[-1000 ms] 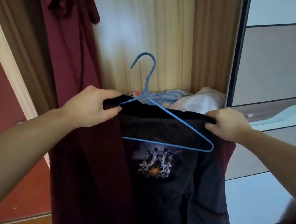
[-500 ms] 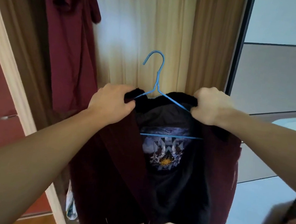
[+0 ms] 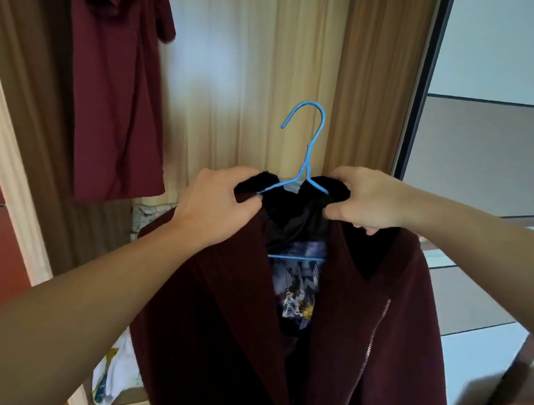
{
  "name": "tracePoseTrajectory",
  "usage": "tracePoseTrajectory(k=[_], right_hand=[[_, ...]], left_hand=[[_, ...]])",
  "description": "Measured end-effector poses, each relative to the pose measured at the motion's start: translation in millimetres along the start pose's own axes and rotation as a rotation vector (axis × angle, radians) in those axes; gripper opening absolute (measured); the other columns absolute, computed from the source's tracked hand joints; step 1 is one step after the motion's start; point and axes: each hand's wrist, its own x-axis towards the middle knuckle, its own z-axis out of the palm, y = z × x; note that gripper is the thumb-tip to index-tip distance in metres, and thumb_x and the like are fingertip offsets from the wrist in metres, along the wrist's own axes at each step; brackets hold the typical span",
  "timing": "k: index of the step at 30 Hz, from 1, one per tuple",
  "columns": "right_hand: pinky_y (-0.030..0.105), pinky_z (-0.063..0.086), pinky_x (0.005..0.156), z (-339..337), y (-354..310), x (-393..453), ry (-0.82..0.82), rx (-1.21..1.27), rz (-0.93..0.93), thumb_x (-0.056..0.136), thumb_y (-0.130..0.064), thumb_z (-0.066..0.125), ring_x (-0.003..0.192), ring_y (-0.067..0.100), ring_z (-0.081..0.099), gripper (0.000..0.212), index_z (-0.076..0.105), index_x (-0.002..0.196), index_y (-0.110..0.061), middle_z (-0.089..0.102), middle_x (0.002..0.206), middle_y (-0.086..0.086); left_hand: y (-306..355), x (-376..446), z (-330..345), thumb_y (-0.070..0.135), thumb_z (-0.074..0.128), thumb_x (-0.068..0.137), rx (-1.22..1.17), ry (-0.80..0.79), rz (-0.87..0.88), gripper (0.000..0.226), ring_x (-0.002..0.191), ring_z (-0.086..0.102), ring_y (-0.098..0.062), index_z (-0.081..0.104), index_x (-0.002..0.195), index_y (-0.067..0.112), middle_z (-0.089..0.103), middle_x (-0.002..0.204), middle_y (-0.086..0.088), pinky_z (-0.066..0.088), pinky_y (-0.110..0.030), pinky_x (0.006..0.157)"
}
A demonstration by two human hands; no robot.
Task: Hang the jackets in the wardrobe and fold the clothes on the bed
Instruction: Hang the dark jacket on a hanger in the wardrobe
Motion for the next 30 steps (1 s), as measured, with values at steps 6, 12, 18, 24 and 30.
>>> tracePoseTrajectory(k=[6, 12, 18, 24, 30], right_hand=[[0.035, 0.053, 0.080, -2, 14, 5, 0.134, -0.319, -0.029, 0.083, -0.044, 0.063, 0.094, 0.026, 0.061, 0.034, 0.065, 0.107, -0.020, 0.067, 0.102, 0.004], [0.039, 0.053, 0.080, 6, 8, 7, 0.159, -0.461, -0.069, 0.081, -0.048, 0.064, 0.094, 0.025, 0.060, 0.041, 0.062, 0.108, -0.018, 0.058, 0.104, 0.001], [0.029, 0.048, 0.062, 17, -36, 14, 0.003, 0.294, -0.226, 0.085, -0.049, 0.064, 0.056, 0.012, 0.053, 0.035, 0.062, 0.074, -0.016, 0.055, 0.065, 0.004], [0.027, 0.033, 0.048, 21, -42, 24, 0.142, 0.148, -0.167, 0.094, -0.045, 0.054, 0.029, 0.006, 0.032, 0.054, 0.036, 0.051, -0.018, 0.031, 0.031, -0.011], [0.013, 0.029, 0.034, 27, -42, 22, 0.170, 0.068, -0.182, 0.095, -0.043, 0.054, 0.030, 0.004, 0.038, 0.053, 0.037, 0.052, -0.016, 0.032, 0.029, -0.012]], left_hand=[[-9, 0, -9, 0.043, 0.053, 0.076, -0.007, 0.035, 0.013, 0.031, 0.075, 0.065, -0.006, 0.056, 0.103, 0.056, 0.069, 0.080, 0.018, 0.051, -0.021, 0.066], [-13, -4, -12, 0.040, 0.055, 0.076, -0.023, 0.056, 0.033, 0.031, 0.079, 0.065, 0.001, 0.058, 0.105, 0.052, 0.067, 0.085, 0.026, 0.054, -0.027, 0.070], [-15, -5, -15, 0.039, 0.058, 0.075, -0.039, 0.040, 0.023, 0.032, 0.081, 0.063, 0.001, 0.062, 0.107, 0.043, 0.065, 0.083, 0.029, 0.052, -0.028, 0.071], [-24, -1, -41, 0.052, 0.060, 0.063, 0.120, -0.262, -0.096, 0.065, 0.107, 0.060, -0.012, 0.055, 0.126, 0.037, 0.064, 0.112, 0.018, 0.050, -0.036, 0.090], [-27, -4, -54, 0.051, 0.068, 0.063, 0.477, -0.321, -0.138, 0.078, 0.111, 0.053, -0.024, 0.043, 0.135, 0.035, 0.052, 0.123, 0.005, 0.046, -0.038, 0.082]])
